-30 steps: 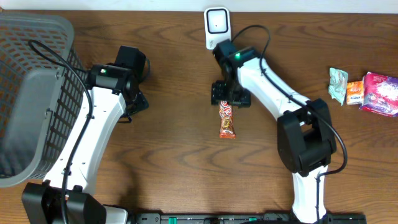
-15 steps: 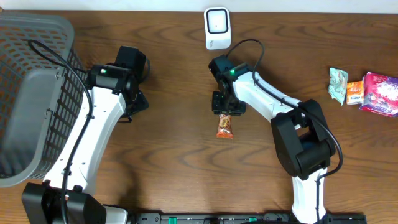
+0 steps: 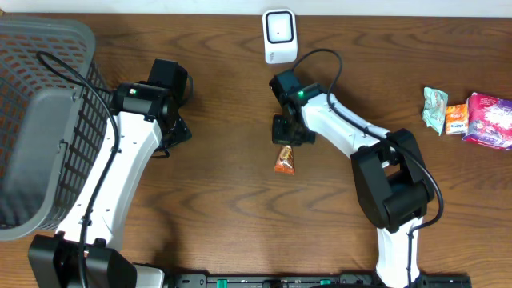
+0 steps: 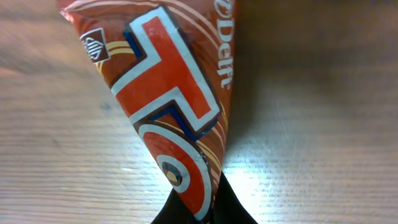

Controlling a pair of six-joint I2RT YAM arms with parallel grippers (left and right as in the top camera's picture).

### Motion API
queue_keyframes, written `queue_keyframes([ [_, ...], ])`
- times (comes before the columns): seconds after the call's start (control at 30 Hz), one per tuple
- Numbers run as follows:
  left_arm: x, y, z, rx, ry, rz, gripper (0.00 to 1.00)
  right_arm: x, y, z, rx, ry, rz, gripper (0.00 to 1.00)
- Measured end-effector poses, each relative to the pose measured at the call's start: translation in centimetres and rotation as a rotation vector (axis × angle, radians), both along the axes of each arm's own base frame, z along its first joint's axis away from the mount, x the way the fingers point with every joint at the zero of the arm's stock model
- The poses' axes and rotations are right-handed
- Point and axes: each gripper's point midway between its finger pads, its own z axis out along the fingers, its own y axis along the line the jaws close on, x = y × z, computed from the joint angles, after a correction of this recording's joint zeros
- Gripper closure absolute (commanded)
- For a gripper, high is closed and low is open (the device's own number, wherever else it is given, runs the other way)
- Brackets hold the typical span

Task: Scan the item barcode
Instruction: 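Lift the red bar up to the white scanner, then carry the red bar right and drop it beside the other packs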

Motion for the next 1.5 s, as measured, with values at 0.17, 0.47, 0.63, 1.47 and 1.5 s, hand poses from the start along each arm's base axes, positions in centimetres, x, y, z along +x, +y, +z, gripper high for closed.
queue_keyframes([
  [0.17, 0.0, 0.0, 0.0, 0.0, 0.0, 0.0, 0.02, 5.5, 0.9, 3.9, 0.067, -0.156, 0.018, 0.99],
  [0.47, 0.0, 0.0, 0.0, 0.0, 0.001, 0.0, 0.02, 16.1, 1.9, 13.2, 0.112, -0.624, 0.01, 0.99],
  [0.63, 0.0, 0.0, 0.0, 0.0, 0.0, 0.0, 0.02, 19.5, 0.8, 16.7, 0.063, -0.832, -0.07, 0.99],
  [1.47, 0.0, 0.0, 0.0, 0.0, 0.0, 0.0, 0.02, 23.2, -7.8, 14.8, -0.107, -0.883, -0.251, 0.99],
  [1.5, 0.0, 0.0, 0.0, -0.001, 0.0, 0.0, 0.02, 23.0, -9.8, 15.3, -0.134, -0.868, -0.271, 0.99],
])
